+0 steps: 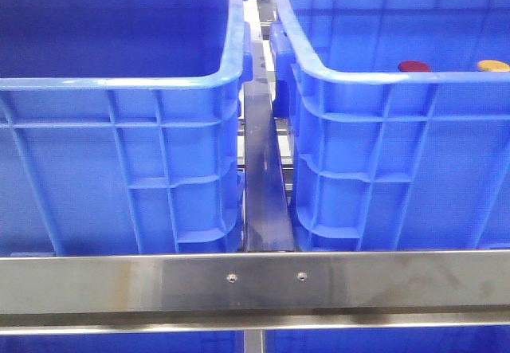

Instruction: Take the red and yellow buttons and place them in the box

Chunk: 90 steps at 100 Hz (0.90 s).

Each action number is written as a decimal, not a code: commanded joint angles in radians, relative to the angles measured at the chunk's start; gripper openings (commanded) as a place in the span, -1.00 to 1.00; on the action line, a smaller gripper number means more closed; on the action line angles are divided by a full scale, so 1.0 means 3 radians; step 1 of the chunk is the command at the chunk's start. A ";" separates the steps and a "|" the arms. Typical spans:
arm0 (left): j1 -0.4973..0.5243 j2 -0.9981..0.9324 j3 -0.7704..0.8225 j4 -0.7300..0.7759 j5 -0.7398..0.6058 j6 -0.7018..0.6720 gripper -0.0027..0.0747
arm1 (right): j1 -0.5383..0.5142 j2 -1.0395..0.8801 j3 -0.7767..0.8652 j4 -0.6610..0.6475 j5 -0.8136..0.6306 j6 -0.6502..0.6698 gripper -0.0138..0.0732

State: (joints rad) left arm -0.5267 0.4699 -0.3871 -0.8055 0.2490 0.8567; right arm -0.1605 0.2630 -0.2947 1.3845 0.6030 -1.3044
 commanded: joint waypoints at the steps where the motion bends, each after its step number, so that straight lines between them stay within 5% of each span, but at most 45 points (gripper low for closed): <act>1: -0.0010 -0.0029 -0.0091 0.0274 -0.0349 -0.0037 -0.98 | -0.0010 0.0020 -0.0081 0.0129 -0.0020 -0.0034 -0.84; 23: 0.0339 -0.0265 -0.0022 0.1163 -0.0552 -0.0938 -0.98 | -0.0010 0.0020 -0.0081 0.0129 -0.0020 -0.0034 -0.84; 42: 0.0777 -0.0600 0.0252 0.2302 -0.0559 -0.2576 -0.98 | -0.0010 0.0020 -0.0081 0.0129 -0.0020 -0.0034 -0.84; 72: 0.1497 -0.1111 0.0812 0.2523 -0.0571 -0.2691 -0.98 | -0.0010 0.0020 -0.0081 0.0129 -0.0020 -0.0034 -0.84; 90: 0.1638 -0.1426 0.1123 0.2878 -0.0785 -0.3009 -0.98 | -0.0010 0.0020 -0.0081 0.0129 -0.0020 -0.0034 -0.84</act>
State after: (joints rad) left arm -0.0483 0.0667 -0.0603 0.0274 0.1318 -0.0076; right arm -0.1605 0.2630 -0.2947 1.3845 0.6030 -1.3044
